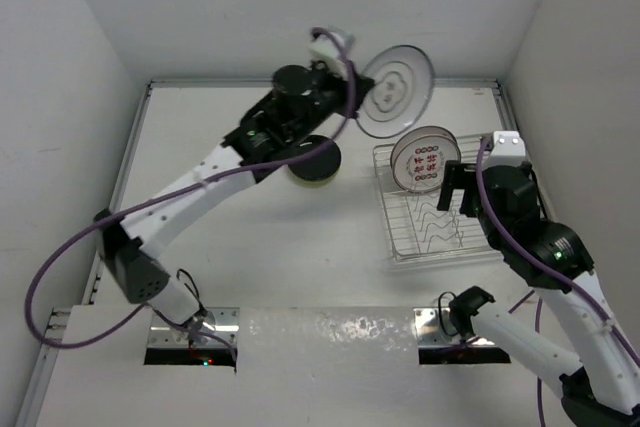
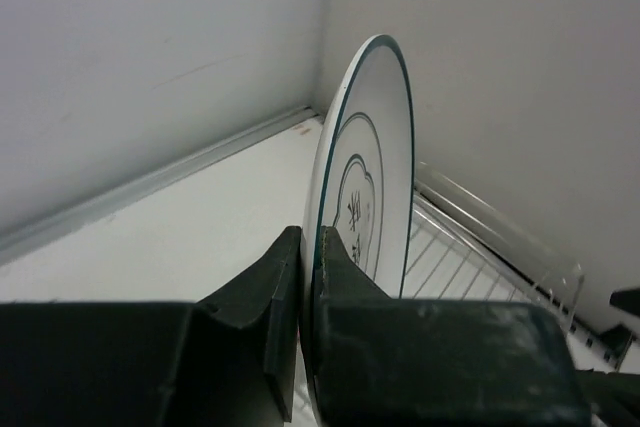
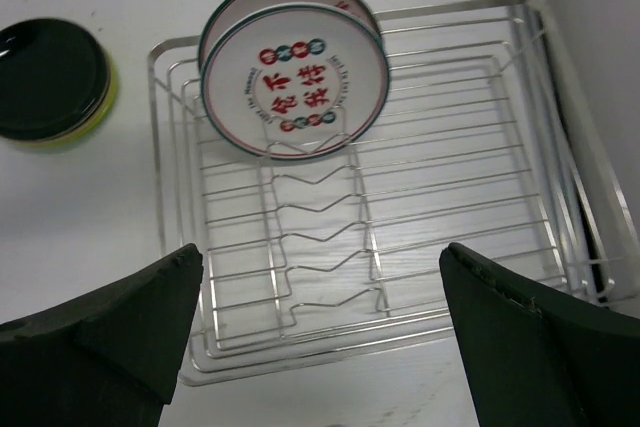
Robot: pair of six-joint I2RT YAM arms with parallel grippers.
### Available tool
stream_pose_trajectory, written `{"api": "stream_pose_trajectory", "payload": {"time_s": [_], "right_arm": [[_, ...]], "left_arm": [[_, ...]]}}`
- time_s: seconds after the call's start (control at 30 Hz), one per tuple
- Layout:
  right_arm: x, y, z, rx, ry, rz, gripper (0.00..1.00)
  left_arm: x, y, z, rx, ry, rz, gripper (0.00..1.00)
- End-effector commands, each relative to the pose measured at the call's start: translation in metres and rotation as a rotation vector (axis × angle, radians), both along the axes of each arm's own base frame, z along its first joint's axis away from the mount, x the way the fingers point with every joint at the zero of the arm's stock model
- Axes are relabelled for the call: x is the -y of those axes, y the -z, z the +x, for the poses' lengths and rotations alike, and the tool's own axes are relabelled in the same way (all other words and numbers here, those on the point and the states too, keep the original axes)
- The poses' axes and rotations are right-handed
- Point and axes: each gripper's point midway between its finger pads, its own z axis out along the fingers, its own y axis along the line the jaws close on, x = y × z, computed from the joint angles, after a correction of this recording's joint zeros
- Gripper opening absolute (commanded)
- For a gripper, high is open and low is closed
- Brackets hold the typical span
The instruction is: Unload the plates from the dish rack
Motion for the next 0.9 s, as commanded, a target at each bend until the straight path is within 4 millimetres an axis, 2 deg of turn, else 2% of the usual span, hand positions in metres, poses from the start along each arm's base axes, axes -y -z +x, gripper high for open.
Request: {"api": "stream_pose_trajectory", "payload": {"time_s": [0.0,0.03,0.07,0.1,0.13,0.17,0.2,0.23,0.27,0.3,0.33,0.37,0.4,0.43,0.53,0.57,0.63,0.77,0.87], "right_arm": [[-0.037,0.016,0.017,-0.031,-0.110,0.085,0.99],[-0.047,0.025,0.017,-0.055,-0.142,0.116,0.99],[-0.053,0.027,0.018,-0.056,-0.161,0.136,0.99],[-0.058,0.029,0.019,-0.053,-0.177,0.155,0.99],[-0.063,0.031,0.021,-0.043,-0.186,0.179,0.99],[-0.068,0.032,0.022,-0.045,-0.208,0.195,0.99],[-0.070,0.034,0.022,-0.048,-0.215,0.202,0.99],[-0.072,0.036,0.023,-0.053,-0.220,0.205,0.99],[-0.074,0.037,0.023,-0.059,-0.226,0.207,0.99],[-0.076,0.039,0.022,-0.071,-0.236,0.210,0.99],[-0.077,0.039,0.022,-0.073,-0.238,0.209,0.99],[-0.077,0.040,0.022,-0.075,-0.241,0.211,0.99],[-0.078,0.040,0.021,-0.077,-0.248,0.216,0.99],[-0.078,0.040,0.021,-0.076,-0.248,0.217,0.99],[-0.078,0.041,0.019,-0.074,-0.256,0.221,0.99],[-0.079,0.040,0.018,-0.073,-0.260,0.220,0.99],[-0.078,0.040,0.017,-0.075,-0.264,0.215,0.99],[-0.073,0.041,0.016,-0.075,-0.256,0.191,0.99],[-0.072,0.048,0.018,-0.090,-0.245,0.176,0.99]], "left_arm": [[-0.109,0.006,0.038,-0.201,-0.364,-0.235,0.00],[-0.136,0.026,0.032,-0.284,-0.413,-0.302,0.00],[-0.155,0.036,0.033,-0.316,-0.449,-0.337,0.00],[-0.194,0.018,0.040,-0.272,-0.520,-0.382,0.00],[-0.221,-0.017,0.023,-0.204,-0.536,-0.446,0.00],[-0.240,-0.033,0.016,-0.165,-0.560,-0.478,0.00],[-0.267,0.090,0.026,-0.402,-0.714,-0.466,0.00],[-0.291,0.087,0.012,-0.393,-0.772,-0.535,0.00],[-0.310,0.123,0.006,-0.439,-0.845,-0.523,0.00],[-0.340,0.135,0.002,-0.451,-0.935,-0.578,0.00],[-0.356,0.138,-0.008,-0.443,-0.974,-0.606,0.00],[-0.367,0.170,-0.015,-0.489,-1.025,-0.596,0.00],[-0.384,0.184,-0.018,-0.504,-1.086,-0.623,0.00],[-0.391,0.209,-0.024,-0.537,-1.119,-0.612,0.00],[-0.402,0.245,-0.020,-0.595,-1.154,-0.610,0.00],[-0.401,0.265,-0.022,-0.637,-1.152,-0.594,0.00],[-0.401,0.289,-0.022,-0.688,-1.177,-0.580,0.00],[-0.402,0.320,-0.028,-0.748,-1.209,-0.565,0.00],[-0.404,0.333,-0.035,-0.771,-1.234,-0.562,0.25]]}}
